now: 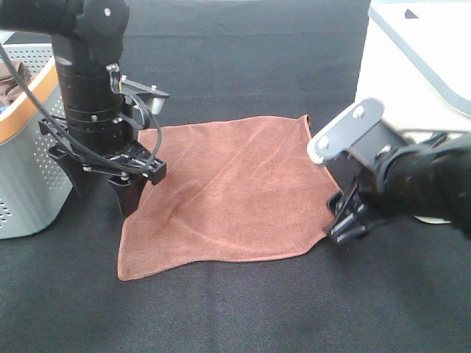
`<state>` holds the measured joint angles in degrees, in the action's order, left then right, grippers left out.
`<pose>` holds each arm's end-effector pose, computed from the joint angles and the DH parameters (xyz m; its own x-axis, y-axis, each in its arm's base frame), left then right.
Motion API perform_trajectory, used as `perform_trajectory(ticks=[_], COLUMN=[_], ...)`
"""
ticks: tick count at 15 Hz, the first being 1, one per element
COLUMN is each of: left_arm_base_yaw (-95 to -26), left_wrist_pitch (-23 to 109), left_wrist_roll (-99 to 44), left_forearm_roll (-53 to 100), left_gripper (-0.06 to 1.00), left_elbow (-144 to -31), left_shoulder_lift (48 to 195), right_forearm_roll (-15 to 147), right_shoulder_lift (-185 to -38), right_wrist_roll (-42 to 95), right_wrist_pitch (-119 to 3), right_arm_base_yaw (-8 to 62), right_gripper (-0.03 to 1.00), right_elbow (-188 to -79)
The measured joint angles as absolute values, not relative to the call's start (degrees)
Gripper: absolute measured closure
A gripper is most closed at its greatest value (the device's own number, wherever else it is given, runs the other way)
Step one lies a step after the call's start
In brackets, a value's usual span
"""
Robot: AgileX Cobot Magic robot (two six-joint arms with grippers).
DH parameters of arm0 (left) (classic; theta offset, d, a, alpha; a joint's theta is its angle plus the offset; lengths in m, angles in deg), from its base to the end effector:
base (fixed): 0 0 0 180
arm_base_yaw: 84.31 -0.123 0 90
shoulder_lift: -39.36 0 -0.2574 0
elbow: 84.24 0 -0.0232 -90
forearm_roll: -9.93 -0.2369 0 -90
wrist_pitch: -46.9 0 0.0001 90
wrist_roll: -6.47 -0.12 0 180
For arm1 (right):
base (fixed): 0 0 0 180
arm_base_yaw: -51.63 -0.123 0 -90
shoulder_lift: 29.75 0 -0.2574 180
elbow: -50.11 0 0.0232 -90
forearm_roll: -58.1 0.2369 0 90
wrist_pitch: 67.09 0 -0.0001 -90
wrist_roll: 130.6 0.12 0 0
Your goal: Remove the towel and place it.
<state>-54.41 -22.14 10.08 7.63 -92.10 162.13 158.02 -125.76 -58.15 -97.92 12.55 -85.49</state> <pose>0.3105 -0.1734 0.1411 -0.8882 0.4547 0.0667 0.4577 0.8882 0.0407 0.2348 0.1128 0.1250 -0.6077 -0.6105 -0.5079 -0.3927 0.7869 -0.4760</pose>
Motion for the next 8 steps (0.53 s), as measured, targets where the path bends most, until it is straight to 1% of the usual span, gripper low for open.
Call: perform_trajectory(ticks=[2, 4, 5, 6, 8], left_arm_base_yaw=[-54.41, -54.41, -54.41, -54.41, -54.41], left_wrist_pitch=[-22.14, -22.14, -22.14, -22.20, -22.26], left_wrist_roll=[10.08, 10.08, 10.08, 10.08, 10.08], left_forearm_roll=[7.63, 7.63, 7.63, 7.63, 7.52], left_gripper=[0.26, 0.26, 0.26, 0.26, 0.26], left_elbow=[-93.30, -96.16, -97.48, -98.91, -100.29], left_shoulder_lift=[159.49, 155.71, 153.88, 152.04, 146.77], right_forearm_roll=[158.13, 158.13, 158.13, 158.08, 158.08], right_shoulder_lift=[-119.34, -113.38, -110.57, -106.39, -103.12], right_wrist_roll=[-57.17, -57.17, -57.12, -56.66, -53.79], right_wrist_pitch=[-97.69, -94.19, -90.93, -83.53, -74.31], right_arm_base_yaw=[12.55, 12.55, 12.55, 12.55, 12.55], right_gripper=[0.23, 0.23, 0.23, 0.23, 0.23], right_elbow=[-85.43, -85.43, -85.43, -85.43, -85.43])
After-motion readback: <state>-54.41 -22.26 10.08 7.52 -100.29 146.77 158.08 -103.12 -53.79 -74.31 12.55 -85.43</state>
